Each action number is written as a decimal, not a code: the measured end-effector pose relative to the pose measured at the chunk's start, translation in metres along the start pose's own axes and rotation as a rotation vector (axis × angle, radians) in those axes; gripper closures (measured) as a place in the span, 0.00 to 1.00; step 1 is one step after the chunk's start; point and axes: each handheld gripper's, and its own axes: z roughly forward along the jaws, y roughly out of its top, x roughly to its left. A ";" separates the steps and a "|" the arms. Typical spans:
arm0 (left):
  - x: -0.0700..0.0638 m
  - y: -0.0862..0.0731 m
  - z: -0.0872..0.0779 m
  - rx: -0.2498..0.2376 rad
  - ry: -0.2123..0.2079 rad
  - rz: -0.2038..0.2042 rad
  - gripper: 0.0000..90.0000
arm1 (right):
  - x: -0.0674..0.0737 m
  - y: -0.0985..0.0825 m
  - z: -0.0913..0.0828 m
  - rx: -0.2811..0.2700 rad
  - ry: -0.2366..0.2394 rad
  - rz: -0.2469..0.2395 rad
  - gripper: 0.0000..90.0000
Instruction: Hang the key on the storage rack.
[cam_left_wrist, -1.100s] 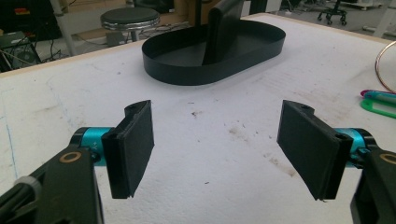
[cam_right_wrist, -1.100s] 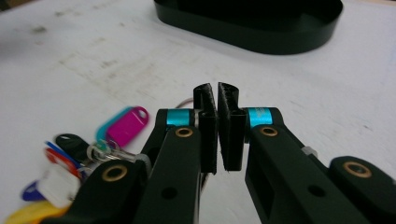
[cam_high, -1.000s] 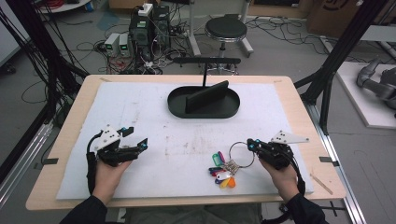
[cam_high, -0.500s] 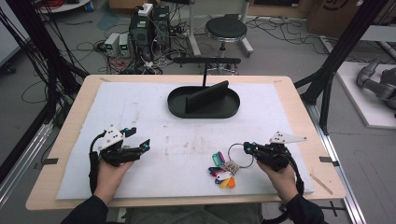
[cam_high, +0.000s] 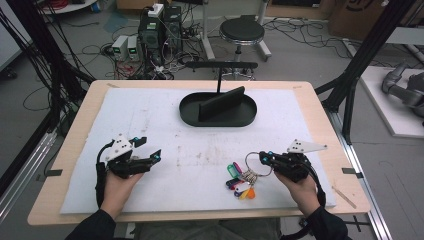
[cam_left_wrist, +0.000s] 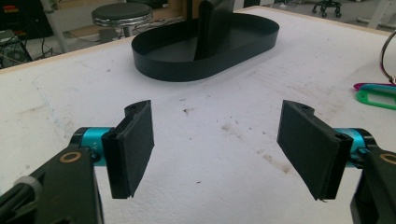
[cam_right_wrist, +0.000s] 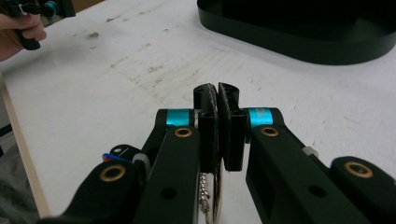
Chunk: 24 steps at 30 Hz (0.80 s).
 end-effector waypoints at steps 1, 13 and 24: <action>0.000 0.000 0.000 -0.001 0.000 -0.001 0.30 | 0.000 0.003 0.000 -0.002 0.005 -0.014 0.97; -0.001 0.000 0.000 0.000 -0.007 0.004 0.30 | 0.005 0.025 -0.003 -0.032 0.029 -0.068 0.97; -0.001 0.000 0.001 0.002 -0.010 0.006 0.30 | 0.006 0.045 -0.008 -0.071 0.036 -0.098 0.97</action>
